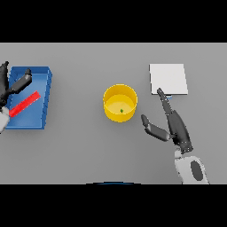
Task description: Pick up the red beaker and tilt it to pour out 1 green nut into yellow bowl. Pick up the yellow bowl and place it on the metallic measuring scale.
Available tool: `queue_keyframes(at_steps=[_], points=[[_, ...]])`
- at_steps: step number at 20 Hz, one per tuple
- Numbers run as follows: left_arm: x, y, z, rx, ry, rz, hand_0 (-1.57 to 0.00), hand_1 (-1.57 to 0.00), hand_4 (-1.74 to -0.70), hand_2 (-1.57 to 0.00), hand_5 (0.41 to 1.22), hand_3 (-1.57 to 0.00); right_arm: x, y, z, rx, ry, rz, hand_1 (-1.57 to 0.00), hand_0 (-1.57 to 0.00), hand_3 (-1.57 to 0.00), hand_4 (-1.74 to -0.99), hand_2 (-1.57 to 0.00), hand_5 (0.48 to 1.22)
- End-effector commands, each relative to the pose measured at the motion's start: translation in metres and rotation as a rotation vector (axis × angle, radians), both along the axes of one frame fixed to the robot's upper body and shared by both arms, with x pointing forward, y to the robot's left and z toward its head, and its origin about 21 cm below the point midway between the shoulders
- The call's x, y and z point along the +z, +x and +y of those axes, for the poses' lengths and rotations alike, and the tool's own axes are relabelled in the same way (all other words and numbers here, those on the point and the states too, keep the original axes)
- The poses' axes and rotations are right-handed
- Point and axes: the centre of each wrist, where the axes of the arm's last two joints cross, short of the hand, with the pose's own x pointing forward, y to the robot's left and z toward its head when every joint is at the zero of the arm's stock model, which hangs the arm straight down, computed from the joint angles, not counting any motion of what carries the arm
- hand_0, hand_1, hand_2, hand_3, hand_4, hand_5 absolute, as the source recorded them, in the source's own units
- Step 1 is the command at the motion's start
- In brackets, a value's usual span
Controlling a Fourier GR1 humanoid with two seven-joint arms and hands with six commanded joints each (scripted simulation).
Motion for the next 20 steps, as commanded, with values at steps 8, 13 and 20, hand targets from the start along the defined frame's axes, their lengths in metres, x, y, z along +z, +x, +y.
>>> queue_keyframes(at_steps=[8, 13, 20], points=[[0.004, 0.004, -0.002, -0.015, 0.0, -0.006, -0.01, -0.01, -0.73, -0.01, 0.68, -0.01, 0.04, 0.049, 0.007, 0.352, -0.607, -0.048, 0.0, 0.0, 0.0, -1.192, 0.0, 0.677], [0.002, -0.001, -0.001, -0.009, -0.002, 0.001, 0.0, 0.0, -0.74, 0.0, 0.699, 0.0, 0.053, 0.075, 0.023, 0.536, -0.883, -0.115, 0.0, 0.0, 0.0, -1.226, 0.0, 0.692], [0.004, 0.001, 0.0, -0.007, -0.004, 0.005, 0.0, 0.0, -0.75, 0.0, 0.704, 0.0, 0.051, 0.097, 0.053, 0.697, -1.113, -0.091, 0.0, 0.0, 0.0, -1.218, 0.0, 0.72]])
